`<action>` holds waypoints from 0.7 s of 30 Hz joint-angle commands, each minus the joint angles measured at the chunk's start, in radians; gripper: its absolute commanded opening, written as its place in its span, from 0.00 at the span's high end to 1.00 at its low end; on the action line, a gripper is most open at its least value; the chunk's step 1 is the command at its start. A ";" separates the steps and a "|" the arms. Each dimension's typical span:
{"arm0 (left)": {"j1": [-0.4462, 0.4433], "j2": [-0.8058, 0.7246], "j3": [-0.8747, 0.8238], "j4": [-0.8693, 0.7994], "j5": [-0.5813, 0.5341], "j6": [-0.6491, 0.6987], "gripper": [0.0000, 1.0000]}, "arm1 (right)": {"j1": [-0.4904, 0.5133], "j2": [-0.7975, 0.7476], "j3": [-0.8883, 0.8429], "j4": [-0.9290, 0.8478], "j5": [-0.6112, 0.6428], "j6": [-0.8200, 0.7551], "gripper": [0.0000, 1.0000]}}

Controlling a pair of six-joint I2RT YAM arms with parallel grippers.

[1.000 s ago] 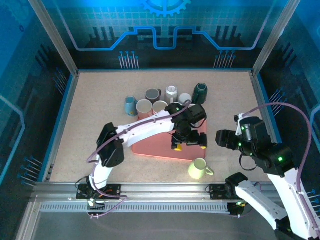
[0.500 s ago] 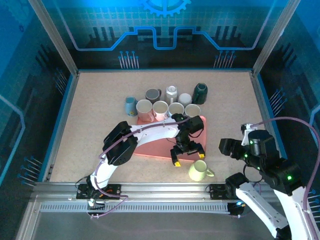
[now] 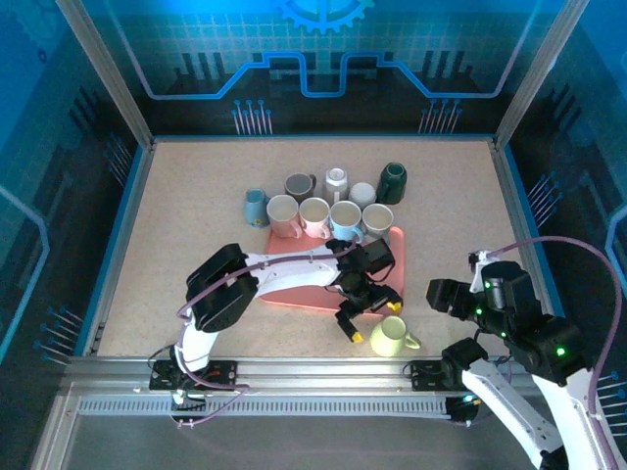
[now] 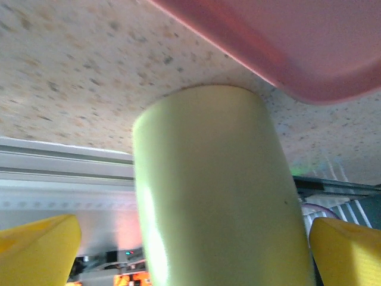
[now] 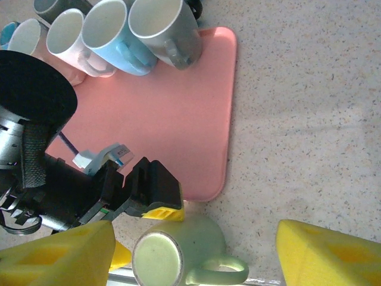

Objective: Turn the mug right side up

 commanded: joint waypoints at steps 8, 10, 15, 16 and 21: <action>-0.044 0.012 -0.022 0.201 0.042 -0.229 0.01 | -0.013 -0.024 -0.042 -0.006 -0.022 0.022 0.27; -0.042 0.016 -0.033 0.223 0.034 -0.246 0.01 | -0.013 -0.025 -0.049 -0.006 -0.019 0.022 0.27; -0.043 0.044 -0.009 0.228 0.030 -0.240 0.09 | -0.013 -0.025 -0.063 -0.003 -0.012 0.018 0.27; -0.044 0.046 -0.007 0.223 0.030 -0.237 0.12 | -0.013 -0.025 -0.065 -0.003 -0.011 0.019 0.27; -0.034 0.019 -0.056 0.220 0.011 -0.246 0.30 | -0.013 -0.024 -0.060 -0.006 0.002 0.007 0.28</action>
